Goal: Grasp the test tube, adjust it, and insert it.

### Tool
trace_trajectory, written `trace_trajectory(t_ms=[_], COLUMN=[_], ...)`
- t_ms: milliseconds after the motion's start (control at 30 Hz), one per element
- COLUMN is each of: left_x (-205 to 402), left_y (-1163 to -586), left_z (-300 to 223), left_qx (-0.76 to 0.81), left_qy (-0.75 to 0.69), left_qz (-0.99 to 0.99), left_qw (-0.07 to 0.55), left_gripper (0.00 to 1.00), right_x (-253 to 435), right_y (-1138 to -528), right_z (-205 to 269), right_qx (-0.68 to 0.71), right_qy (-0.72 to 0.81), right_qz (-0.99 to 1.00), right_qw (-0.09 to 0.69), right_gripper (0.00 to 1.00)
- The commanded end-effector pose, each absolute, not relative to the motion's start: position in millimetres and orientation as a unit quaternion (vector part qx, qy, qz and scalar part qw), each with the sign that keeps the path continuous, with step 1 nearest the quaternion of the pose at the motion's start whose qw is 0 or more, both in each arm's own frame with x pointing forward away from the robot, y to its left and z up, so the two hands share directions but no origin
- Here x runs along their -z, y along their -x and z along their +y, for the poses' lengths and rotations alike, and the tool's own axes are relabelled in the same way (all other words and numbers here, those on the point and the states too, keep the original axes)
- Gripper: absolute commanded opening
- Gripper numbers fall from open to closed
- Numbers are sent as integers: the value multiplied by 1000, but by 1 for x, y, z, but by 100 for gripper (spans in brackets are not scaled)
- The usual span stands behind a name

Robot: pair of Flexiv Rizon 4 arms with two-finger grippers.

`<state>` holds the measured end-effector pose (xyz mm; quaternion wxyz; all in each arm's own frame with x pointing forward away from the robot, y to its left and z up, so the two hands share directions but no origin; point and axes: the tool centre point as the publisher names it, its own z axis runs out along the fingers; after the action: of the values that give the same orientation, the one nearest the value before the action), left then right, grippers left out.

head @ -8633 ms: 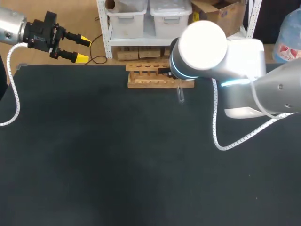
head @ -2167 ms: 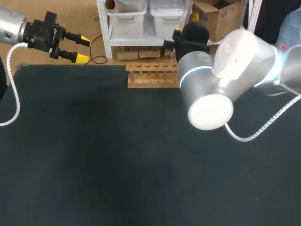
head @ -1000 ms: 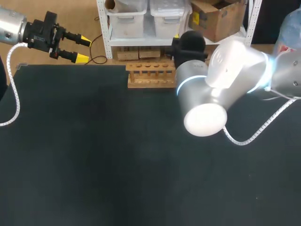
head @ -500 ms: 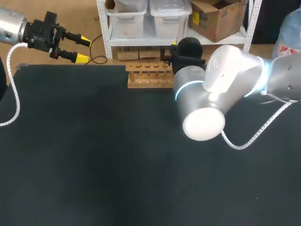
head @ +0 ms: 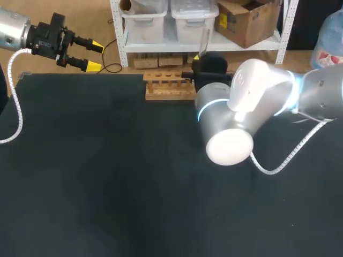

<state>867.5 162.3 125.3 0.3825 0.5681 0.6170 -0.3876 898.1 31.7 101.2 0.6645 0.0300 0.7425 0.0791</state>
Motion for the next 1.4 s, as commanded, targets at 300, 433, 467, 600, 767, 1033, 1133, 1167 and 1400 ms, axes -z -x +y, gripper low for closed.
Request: trace_trajectory(t_ms=[300, 433, 467, 600, 767, 1033, 1133, 1167, 1400], left_x=[-125, -125, -125, -125, -125, -125, -125, -125, -125], left_y=[-869, -869, -869, -869, -869, -869, -869, -869, -869], left_z=[162, 162, 162, 162, 162, 162, 162, 162, 162], left_qx=[388, 388, 388, 388, 388, 388, 388, 388, 388], left_qy=[-569, -569, -569, -569, -569, -569, -569, -569, -569], left_qz=[616, 616, 616, 616, 616, 616, 616, 616, 616], left_qw=[382, 382, 382, 382, 382, 382, 382, 382, 382], left_gripper=[100, 100, 100, 100, 100, 100, 100, 100, 100], right_x=[-95, -95, -95, -94, -94, -94, -95, -95, -99], right_y=[-901, -898, -898, -896, -895, -893, -892, -892, -890], right_z=[28, 27, 27, 26, 26, 26, 27, 27, 28], right_qx=[-178, -181, -182, -184, -187, -190, -191, -191, -193], right_qy=[63, 65, 66, 68, 71, 75, 77, 78, 84], right_qz=[723, 722, 722, 723, 723, 722, 721, 721, 721], right_qw=[665, 664, 664, 663, 662, 661, 661, 662, 660], right_gripper=[0, 0, 0, 11, 15, 35, 45, 46, 96])
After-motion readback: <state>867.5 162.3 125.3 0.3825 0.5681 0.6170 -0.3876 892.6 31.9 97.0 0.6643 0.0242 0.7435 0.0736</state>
